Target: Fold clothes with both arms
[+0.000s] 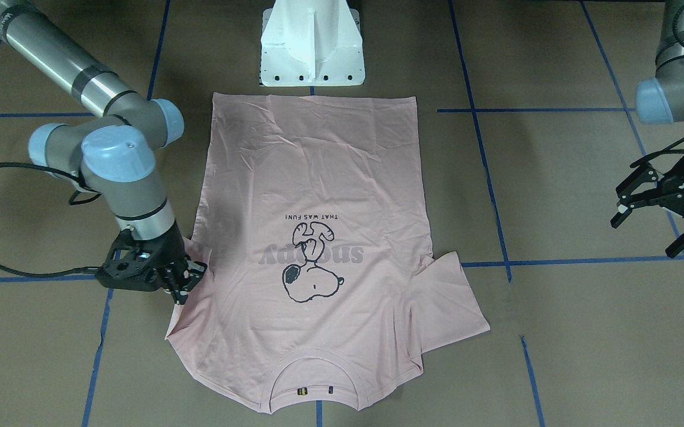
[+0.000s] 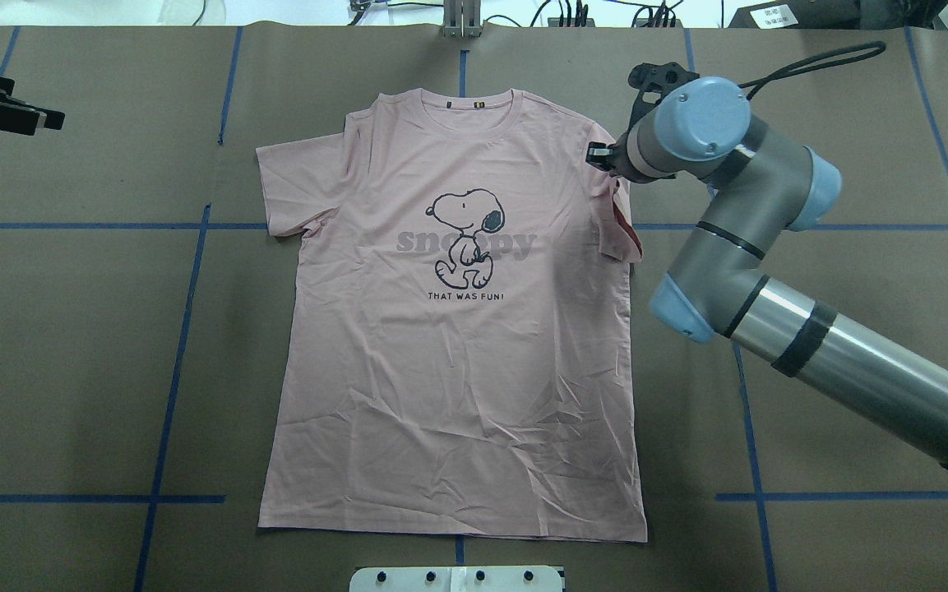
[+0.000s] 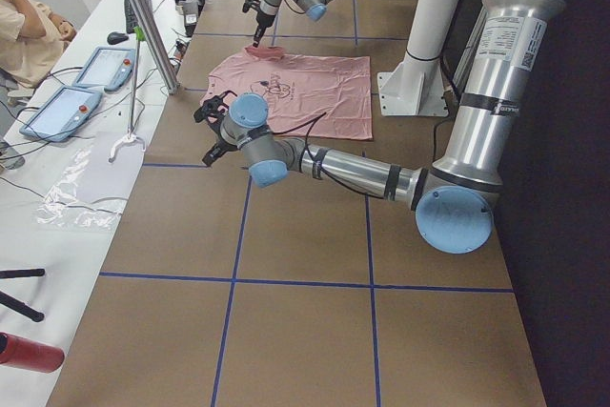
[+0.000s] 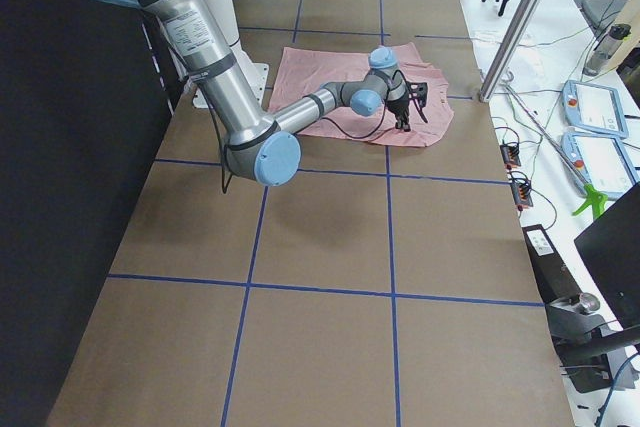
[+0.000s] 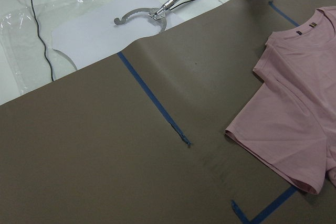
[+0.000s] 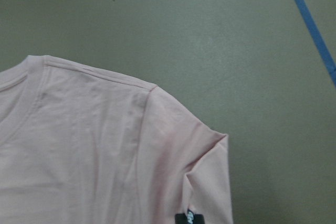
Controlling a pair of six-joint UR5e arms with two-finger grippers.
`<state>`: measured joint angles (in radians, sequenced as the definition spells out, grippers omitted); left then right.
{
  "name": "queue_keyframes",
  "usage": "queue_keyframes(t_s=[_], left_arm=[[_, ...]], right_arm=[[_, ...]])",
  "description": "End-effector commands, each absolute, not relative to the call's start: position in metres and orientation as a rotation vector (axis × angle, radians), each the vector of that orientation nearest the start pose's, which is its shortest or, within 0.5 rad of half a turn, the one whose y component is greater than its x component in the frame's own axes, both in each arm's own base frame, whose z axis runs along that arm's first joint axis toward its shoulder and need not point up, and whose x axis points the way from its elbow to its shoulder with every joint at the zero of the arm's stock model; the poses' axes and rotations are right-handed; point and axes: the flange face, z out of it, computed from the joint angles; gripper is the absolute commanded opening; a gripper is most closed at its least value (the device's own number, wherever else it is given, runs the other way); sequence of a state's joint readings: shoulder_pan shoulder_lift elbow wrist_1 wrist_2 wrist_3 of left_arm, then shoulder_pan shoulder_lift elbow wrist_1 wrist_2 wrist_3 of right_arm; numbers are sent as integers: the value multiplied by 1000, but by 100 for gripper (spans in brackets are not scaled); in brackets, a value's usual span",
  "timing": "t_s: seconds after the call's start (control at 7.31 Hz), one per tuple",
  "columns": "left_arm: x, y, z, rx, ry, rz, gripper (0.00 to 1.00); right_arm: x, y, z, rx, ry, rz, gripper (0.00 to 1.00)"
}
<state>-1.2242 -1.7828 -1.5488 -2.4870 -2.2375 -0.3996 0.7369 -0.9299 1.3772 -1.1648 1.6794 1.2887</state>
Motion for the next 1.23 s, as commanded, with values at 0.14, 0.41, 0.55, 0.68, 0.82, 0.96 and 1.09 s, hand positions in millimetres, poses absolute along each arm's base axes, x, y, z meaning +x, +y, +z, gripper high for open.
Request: queue_keyframes(t_s=[0.14, 0.41, 0.55, 0.68, 0.82, 0.96, 1.09], left_arm=[[133, -578, 450, 772, 942, 322, 100], [133, -578, 448, 774, 944, 322, 100], [134, -578, 446, 777, 944, 325, 100], [146, -576, 452, 759, 946, 339, 100], [159, -581, 451, 757, 924, 327, 100], [180, -593, 441, 703, 973, 247, 100], [205, -594, 429, 668, 1004, 188, 89]], right_arm=[[-539, -588, 284, 363, -743, 479, 0], [-547, -582, 290, 368, -726, 459, 100], [-545, -583, 280, 375, -734, 435, 100], [-535, -591, 276, 379, -733, 394, 100], [-511, -607, 270, 349, -765, 341, 100], [-472, -621, 262, 317, -818, 297, 100], [-425, -624, 275, 305, -839, 240, 100]])
